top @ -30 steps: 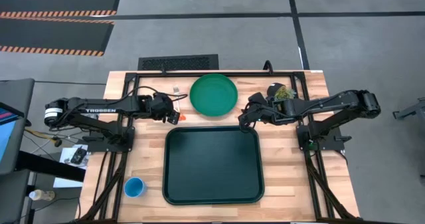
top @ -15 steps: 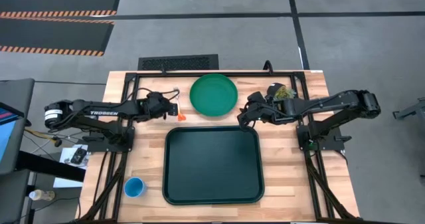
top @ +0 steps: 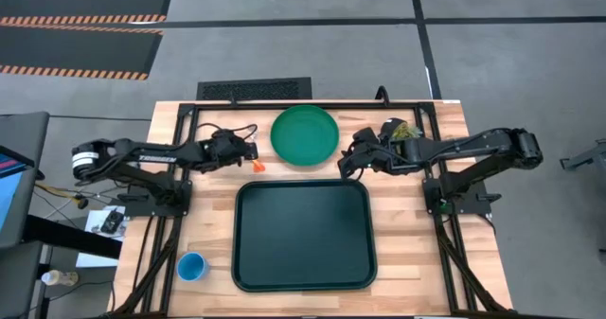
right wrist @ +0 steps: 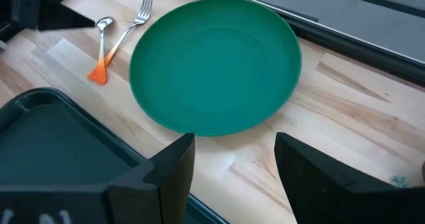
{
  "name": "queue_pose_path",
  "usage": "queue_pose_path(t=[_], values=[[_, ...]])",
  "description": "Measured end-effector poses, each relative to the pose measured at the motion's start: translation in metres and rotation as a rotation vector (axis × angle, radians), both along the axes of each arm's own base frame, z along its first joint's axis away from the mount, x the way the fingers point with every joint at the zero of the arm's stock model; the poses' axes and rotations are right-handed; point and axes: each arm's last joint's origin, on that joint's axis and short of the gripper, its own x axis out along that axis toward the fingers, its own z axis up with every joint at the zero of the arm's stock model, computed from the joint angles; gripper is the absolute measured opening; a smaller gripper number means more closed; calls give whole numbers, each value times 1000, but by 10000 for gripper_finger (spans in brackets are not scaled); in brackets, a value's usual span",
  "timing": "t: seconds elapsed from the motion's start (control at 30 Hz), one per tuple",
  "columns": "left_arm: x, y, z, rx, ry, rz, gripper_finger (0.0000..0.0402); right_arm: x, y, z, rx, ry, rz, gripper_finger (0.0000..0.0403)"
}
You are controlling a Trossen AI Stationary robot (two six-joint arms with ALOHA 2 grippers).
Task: Pick and place plate/cup/fork/spoon on tray
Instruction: Put the orange spoon on the black tray to the left
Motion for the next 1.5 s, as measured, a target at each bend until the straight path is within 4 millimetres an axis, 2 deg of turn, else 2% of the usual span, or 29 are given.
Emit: queue_pose_path(t=[0.27,0.63,0.87,1.23,1.3,1.5], values=[[9,1,-28,-78,51,40,251,0,-1,0,-6,3,2,233],[22,13,-42,-47,-29,107,244,0,-1,0,-10,6,12,233],[24,16,-48,-46,-50,149,171,1,-1,0,-9,5,12,233],[22,16,-50,-12,-25,172,20,1,-1,1,-9,3,12,233],[24,16,-49,-6,-32,163,7,1,-1,1,-9,3,12,233],[27,14,-47,11,-52,143,3,1,-1,1,-9,1,12,233]])
